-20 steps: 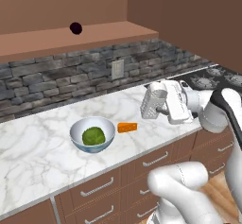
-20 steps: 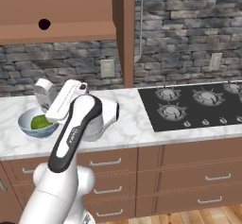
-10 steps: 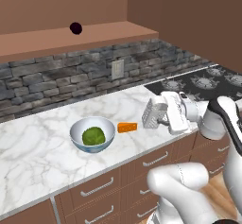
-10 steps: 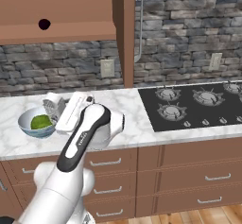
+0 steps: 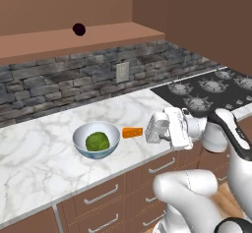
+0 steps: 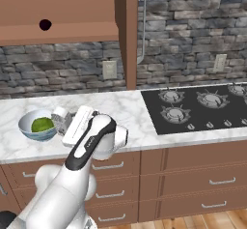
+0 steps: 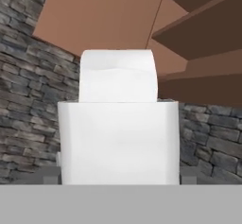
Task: Pick the cheese from the fridge and the cheese grater from the cabinet and place them next to the salad bowl.
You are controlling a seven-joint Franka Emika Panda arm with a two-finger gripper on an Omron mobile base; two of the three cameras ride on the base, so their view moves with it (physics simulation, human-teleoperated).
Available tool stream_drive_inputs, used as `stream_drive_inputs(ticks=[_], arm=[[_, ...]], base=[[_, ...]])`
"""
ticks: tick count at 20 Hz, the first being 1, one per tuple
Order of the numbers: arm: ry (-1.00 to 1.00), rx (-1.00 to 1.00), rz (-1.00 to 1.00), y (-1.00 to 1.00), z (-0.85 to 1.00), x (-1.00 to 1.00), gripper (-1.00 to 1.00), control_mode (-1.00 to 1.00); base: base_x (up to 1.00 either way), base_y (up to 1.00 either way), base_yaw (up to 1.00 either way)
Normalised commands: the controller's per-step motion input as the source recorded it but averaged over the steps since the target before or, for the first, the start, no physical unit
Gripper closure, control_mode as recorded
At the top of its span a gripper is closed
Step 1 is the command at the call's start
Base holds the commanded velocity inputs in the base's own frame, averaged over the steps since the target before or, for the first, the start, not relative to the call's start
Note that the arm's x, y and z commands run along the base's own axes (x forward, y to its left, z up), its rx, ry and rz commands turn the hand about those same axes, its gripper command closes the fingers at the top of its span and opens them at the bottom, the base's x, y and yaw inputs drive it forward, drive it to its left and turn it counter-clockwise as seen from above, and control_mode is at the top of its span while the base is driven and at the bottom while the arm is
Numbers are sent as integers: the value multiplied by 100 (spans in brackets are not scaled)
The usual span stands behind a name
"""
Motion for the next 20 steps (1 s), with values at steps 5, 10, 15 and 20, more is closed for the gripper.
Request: stream_drive_inputs(ticks=[5, 10, 15, 20], arm=[[0, 0, 0, 0, -42, 14, 100, -100], [0, 0, 0, 0, -36, 2, 100, -100], [5, -1, 0, 0, -22, 2, 100, -100], [9, -4, 0, 0, -14, 1, 100, -100]], base=[[0, 0, 0], [0, 0, 0], [0, 0, 0], [0, 0, 0]])
